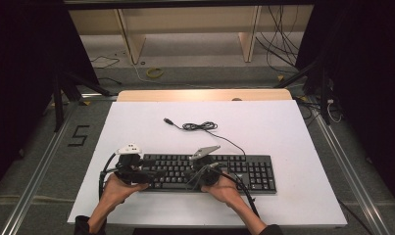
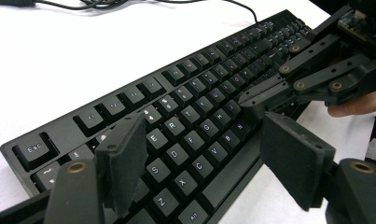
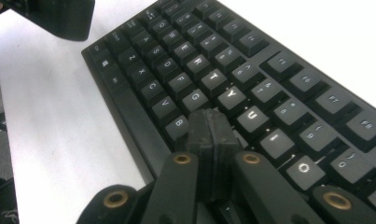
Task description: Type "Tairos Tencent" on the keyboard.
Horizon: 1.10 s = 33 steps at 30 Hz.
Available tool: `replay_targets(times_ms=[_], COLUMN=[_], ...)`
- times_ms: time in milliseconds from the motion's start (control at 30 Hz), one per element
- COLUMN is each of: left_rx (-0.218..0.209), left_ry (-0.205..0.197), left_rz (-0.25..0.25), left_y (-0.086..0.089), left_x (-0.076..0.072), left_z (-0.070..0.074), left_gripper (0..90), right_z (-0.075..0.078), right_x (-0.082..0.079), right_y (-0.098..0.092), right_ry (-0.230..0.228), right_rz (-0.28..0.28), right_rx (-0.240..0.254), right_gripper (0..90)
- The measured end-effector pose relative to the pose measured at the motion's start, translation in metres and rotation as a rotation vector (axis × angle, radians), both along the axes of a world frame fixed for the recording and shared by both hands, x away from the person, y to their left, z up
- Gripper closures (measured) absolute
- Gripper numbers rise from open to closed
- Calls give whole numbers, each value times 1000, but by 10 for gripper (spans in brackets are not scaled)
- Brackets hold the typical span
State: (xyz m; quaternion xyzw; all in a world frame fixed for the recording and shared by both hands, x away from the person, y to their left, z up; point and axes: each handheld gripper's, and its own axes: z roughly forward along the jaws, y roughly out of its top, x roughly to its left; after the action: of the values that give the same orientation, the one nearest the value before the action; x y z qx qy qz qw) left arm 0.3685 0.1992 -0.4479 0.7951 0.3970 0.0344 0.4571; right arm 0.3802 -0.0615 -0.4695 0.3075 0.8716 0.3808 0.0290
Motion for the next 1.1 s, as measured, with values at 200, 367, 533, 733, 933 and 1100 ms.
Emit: replay_targets(times_ms=[200, 367, 533, 733, 933, 1100], left_rx=[4, 3, 10, 10, 12, 16], left_ry=[2, 7, 9, 10, 7, 5], left_rz=[-1, -2, -6, -6, -9, -15], left_y=[1, 1, 0, 1, 0, 0], left_x=[0, 0, 0, 1, 0, 1], left_z=[0, -1, -1, -1, -1, -1], left_gripper=[310, 309, 309, 309, 308, 308], right_z=[-4, -8, -8, 3, 13, 14], right_x=[-1, -1, -1, 0, 0, 1], right_y=[2, 4, 5, -3, -9, -10], right_ry=[4, 8, 5, -1, -8, -11], right_rz=[12, 22, 18, -7, -21, -19], right_rx=[-11, -30, -30, 32, 77, 77], right_gripper=[900, 900, 900, 900, 896, 874])
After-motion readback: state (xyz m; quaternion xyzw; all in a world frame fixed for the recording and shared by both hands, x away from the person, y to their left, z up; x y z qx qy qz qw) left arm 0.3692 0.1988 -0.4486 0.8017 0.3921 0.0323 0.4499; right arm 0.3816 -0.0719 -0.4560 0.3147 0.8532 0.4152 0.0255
